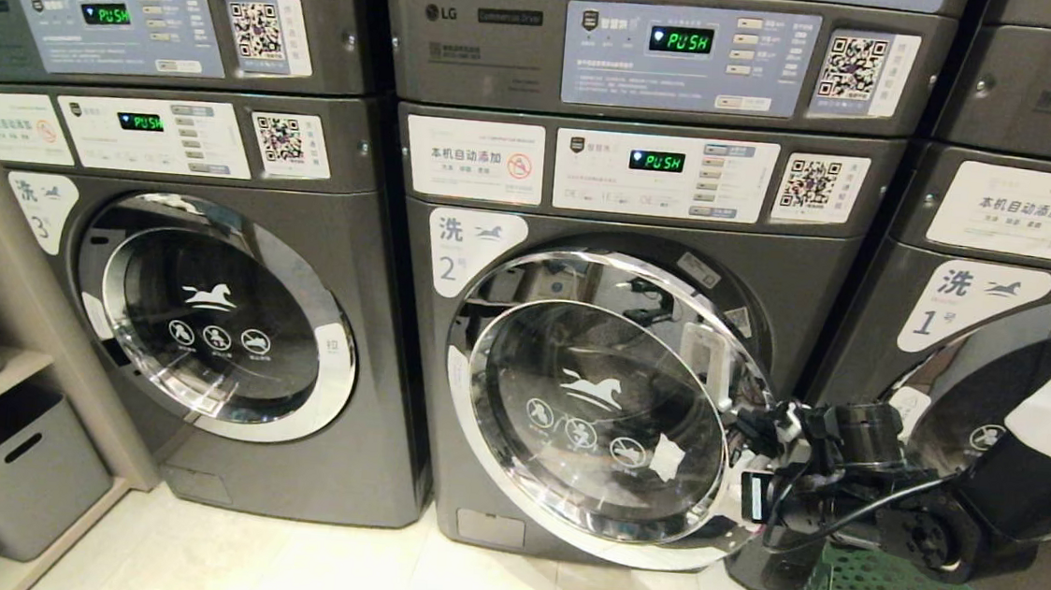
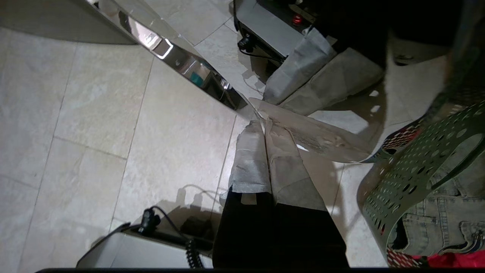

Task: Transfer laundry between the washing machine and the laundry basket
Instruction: Press the washing machine door tightly with the right hand

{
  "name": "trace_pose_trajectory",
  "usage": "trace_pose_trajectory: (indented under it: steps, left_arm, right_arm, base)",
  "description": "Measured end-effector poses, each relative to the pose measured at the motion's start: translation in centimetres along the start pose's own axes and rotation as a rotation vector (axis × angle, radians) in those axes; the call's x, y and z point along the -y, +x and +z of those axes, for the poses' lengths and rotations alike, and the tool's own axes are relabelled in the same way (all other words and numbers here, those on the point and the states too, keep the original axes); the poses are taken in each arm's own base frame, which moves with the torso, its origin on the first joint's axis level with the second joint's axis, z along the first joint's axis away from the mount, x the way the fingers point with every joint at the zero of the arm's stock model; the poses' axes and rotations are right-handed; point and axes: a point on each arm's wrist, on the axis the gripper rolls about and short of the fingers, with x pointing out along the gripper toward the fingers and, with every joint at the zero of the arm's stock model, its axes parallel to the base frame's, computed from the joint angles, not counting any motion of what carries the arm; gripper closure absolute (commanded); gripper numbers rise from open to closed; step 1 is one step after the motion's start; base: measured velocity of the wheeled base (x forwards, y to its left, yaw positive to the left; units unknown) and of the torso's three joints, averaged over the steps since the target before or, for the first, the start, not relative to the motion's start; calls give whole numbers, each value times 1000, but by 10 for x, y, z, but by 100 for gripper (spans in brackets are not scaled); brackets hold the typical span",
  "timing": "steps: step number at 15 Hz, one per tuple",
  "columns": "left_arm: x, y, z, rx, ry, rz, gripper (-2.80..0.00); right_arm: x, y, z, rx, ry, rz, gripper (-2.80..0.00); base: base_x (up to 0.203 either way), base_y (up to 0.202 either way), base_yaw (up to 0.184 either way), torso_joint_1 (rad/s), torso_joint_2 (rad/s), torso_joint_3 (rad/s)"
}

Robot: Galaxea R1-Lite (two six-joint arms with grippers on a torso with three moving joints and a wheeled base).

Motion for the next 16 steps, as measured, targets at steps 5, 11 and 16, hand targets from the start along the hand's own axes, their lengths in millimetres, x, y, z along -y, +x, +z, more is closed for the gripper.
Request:
trace_pose_trajectory:
  steps: [5, 11, 16]
  left_arm:
    - [-2, 0, -18, 10, -3, -13, 0]
    - [-1, 9, -72, 18, 101, -234, 0]
    - [12, 43, -93, 180, 218, -422, 0]
  right_arm:
    - [5, 31, 25, 98, -6, -106, 0]
    - [22, 56, 46, 163, -26, -183, 0]
    - [58, 67, 59, 202, -37, -248, 0]
  base:
    - [0, 0, 0, 0, 0, 0]
    - [0, 0, 0, 0, 0, 0]
    - [0, 0, 0, 0, 0, 0]
